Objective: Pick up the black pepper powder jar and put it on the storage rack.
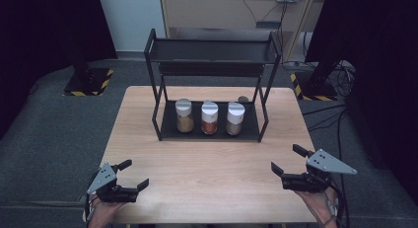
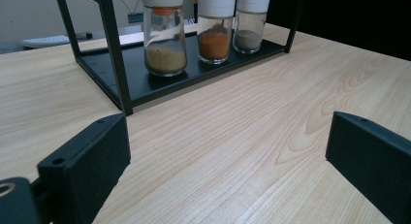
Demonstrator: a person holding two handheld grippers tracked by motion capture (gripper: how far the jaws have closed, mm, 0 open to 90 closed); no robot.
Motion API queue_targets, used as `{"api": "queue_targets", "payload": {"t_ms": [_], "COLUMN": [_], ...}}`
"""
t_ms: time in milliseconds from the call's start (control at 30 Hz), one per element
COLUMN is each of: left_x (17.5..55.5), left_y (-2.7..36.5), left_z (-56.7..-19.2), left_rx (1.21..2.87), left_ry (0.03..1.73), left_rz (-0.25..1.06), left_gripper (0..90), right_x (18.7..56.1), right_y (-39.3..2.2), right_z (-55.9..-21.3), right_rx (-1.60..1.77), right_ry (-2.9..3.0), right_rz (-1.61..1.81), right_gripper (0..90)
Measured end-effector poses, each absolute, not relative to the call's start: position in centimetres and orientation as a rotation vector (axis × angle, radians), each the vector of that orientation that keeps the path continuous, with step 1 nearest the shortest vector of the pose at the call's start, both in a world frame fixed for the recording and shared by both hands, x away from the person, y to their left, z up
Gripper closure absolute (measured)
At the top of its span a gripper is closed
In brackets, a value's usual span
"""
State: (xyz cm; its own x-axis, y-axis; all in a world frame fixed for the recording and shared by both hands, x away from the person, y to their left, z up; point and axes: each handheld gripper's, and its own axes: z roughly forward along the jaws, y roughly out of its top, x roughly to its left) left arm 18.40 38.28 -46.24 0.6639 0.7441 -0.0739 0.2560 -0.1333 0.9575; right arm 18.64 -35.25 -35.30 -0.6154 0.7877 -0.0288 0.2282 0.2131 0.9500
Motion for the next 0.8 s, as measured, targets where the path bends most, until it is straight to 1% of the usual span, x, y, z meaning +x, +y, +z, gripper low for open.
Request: {"api": "queue_targets", "payload": {"t_ms": [200,400,800], "left_x": [18.4,18.3,18.3], "left_y": [38.3,38.3,38.4], "left_z": [-46.2,-46.3,-46.3], "left_rx": [1.696,1.693,1.686], "left_ry": [0.82,0.822,0.826], "left_rz": [0.516,0.515,0.514], "left_gripper": [1.3,1.2,1.3], "right_x": [17.9,17.3,17.2], "right_y": [-35.5,-35.8,-36.1], "right_z": [-36.5,-38.4,-40.9], "right_rx": [0.949,0.982,1.004], "right_ry": [1.972,1.973,1.957], "right_rz": [1.389,1.374,1.359], "right_gripper": [7.3,7.5,8.2]}}
